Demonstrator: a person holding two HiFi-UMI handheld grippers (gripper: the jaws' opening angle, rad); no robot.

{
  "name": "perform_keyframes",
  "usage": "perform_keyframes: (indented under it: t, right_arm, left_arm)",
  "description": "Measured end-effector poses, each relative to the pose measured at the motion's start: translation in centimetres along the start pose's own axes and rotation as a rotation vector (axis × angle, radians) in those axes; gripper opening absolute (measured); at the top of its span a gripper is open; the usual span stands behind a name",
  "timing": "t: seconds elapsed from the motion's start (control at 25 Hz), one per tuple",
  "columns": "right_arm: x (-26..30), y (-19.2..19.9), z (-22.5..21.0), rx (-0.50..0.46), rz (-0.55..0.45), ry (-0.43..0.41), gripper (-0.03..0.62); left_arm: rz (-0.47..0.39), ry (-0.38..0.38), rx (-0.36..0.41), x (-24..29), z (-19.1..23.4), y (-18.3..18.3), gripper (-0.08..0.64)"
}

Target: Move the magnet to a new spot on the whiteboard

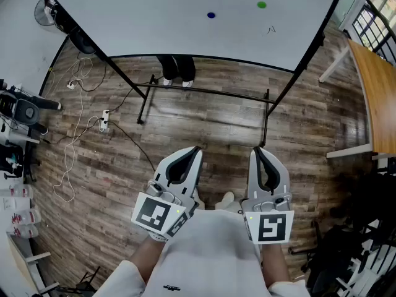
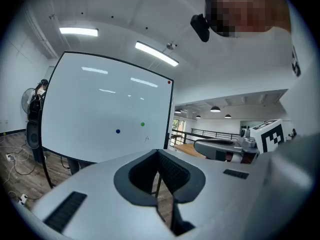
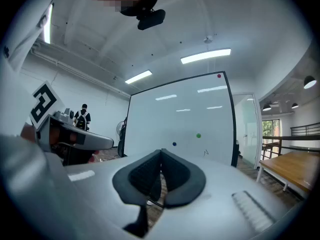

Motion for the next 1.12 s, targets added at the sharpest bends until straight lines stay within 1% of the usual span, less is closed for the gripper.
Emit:
perform_keyframes:
  t: [0.32,0.56,0.76,0.96,1.12]
  right_arm:
    - [1.6,0.1,4.5,0.021,0.017,0.016,-0.001]
    - [3.2,-0.2,7.3,0.033,-0.011,0.034,-0.002]
    - [5.0,0.2,9.7,0.033,0.001,0.064,-0.002]
    - [7.8,0.6,11.7,0.033,0.001,0.091,-0.002]
    - [9.6,0.3,12.7,0.015,0.004,0.098,0.0]
  left_arm:
    - [-0.009,-0.002,-0.007,-3.0,4.3,-0.1,0.006]
    - [-0.019,0.005,-0.024,-4.3,7.6,-0.2,0.006]
    - [-0.037,0.006,-0.028,-5.9,10.7,-0.5,0.006]
    - [-0.038,-0.008,-0.031,-7.3,15.0,-0.3,0.006]
    - [-0.041,0.006,-0.045,-7.3,16.8,-0.3,0.006]
Point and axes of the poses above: the fingertips, and each gripper's own axes: x forward along the fingers, z to its left, y out of its underside, the point moved 6 cm from there along -x, backward along the fingers, and after that the axes turned 9 degrees about -y, right-handed, at the moved point
